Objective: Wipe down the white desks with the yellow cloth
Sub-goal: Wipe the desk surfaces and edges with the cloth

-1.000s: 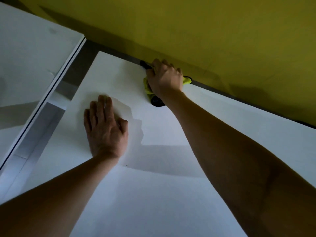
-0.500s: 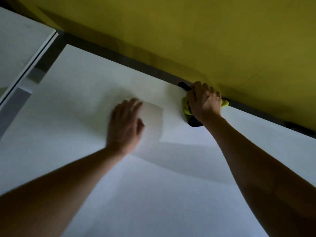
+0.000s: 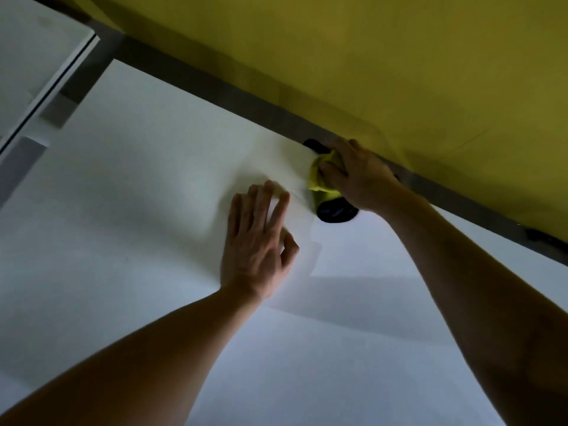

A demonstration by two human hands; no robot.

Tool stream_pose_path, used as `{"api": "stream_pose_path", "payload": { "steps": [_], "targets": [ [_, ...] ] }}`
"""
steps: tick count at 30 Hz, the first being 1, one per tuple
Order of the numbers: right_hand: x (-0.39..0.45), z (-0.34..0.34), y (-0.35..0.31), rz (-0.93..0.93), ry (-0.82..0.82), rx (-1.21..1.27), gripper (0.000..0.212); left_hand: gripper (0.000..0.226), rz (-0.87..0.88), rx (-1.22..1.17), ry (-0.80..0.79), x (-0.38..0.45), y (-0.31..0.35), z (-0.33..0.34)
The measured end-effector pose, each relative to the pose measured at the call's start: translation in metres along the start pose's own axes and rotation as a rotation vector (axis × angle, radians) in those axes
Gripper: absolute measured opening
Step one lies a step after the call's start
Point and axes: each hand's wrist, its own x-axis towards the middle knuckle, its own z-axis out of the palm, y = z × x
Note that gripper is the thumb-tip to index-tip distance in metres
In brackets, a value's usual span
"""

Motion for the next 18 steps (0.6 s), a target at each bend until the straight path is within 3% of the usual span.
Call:
{"api": "stream_pose_path", "payload": {
  "steps": [6,9,18],
  "targets": [
    [0.092,0.026,-0.088,-0.024,-0.018,0.097,0.032,0.073,-0.021,-0.010,-0.020,0.003,-0.001,0.000],
    [0.100,0.028,-0.099,-0.004,-0.002,0.146,0.026,0.073,-0.007,-0.031,-0.001,0.002,-0.002,-0.003],
    [-0.021,-0.012,0.023,0.158,0.080,0.119,0.029,0.074,0.026,-0.016,0.022,0.001,-0.005,0.003]
  ]
}}
